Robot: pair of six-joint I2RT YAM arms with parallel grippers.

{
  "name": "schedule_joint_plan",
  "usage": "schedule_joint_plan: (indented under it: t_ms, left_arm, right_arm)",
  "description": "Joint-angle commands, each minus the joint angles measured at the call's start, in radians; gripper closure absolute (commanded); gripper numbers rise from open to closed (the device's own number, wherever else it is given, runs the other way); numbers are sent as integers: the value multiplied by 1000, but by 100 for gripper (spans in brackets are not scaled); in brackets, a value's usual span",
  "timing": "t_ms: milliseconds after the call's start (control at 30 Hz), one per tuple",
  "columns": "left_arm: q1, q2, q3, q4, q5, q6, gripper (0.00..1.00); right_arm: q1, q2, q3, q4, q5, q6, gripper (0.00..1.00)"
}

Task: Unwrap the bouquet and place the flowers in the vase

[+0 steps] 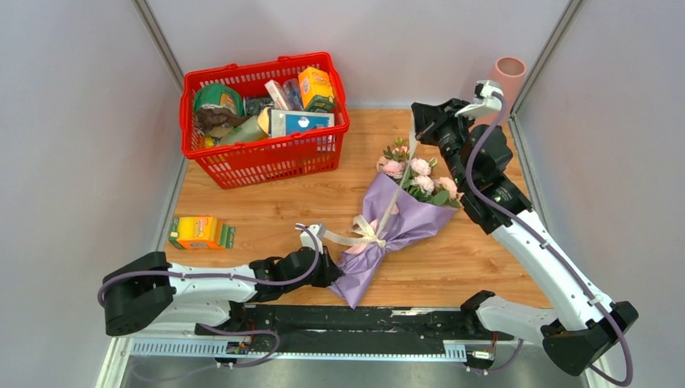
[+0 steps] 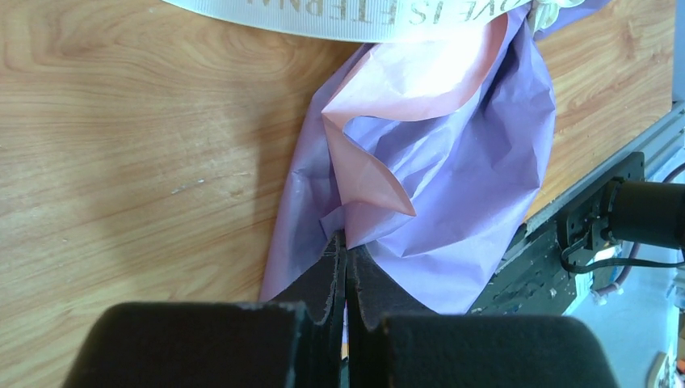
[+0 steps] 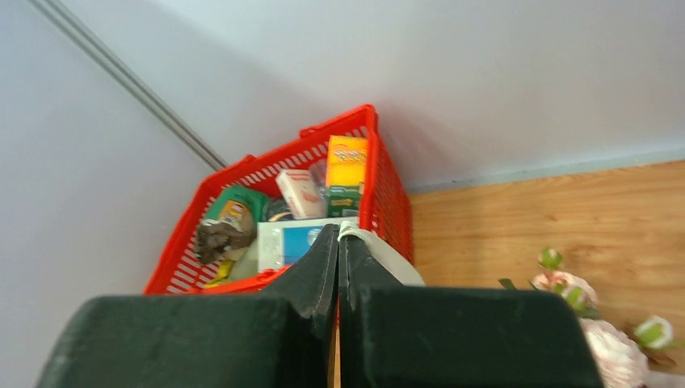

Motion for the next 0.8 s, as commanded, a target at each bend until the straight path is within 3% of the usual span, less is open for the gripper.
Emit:
schedule_joint_plan:
  t_ms: [0,167,300,533,633,667,767]
  left_arm:
    - [-27,27,55,13,-14,-5,100]
    - [-41,43,68,-17,-43,-14,100]
    - [-49,35,49,4,-68,-33,100]
    - [-55,50,83,16,-51,-22,97]
    - [-57,44,141,-31,-34,-4,72]
    - [-57,37,156,-71,-37,1,67]
    - [-57,-15,239,-195,-62,33,52]
  right_arm:
    - [-37,4,-16,31,58,-57,100]
    - [-166,118,270,-27,-9,-89,100]
    - [-190,156,365,-64,-40,-92,100]
    - [-190,8,38,-65,-109,24,100]
    - [-190,-75,-89,-71,-141,54,100]
    - [-189,-101,-117,-90,-156,58,95]
    - [-190,-163,-178,-215,-213,55,61]
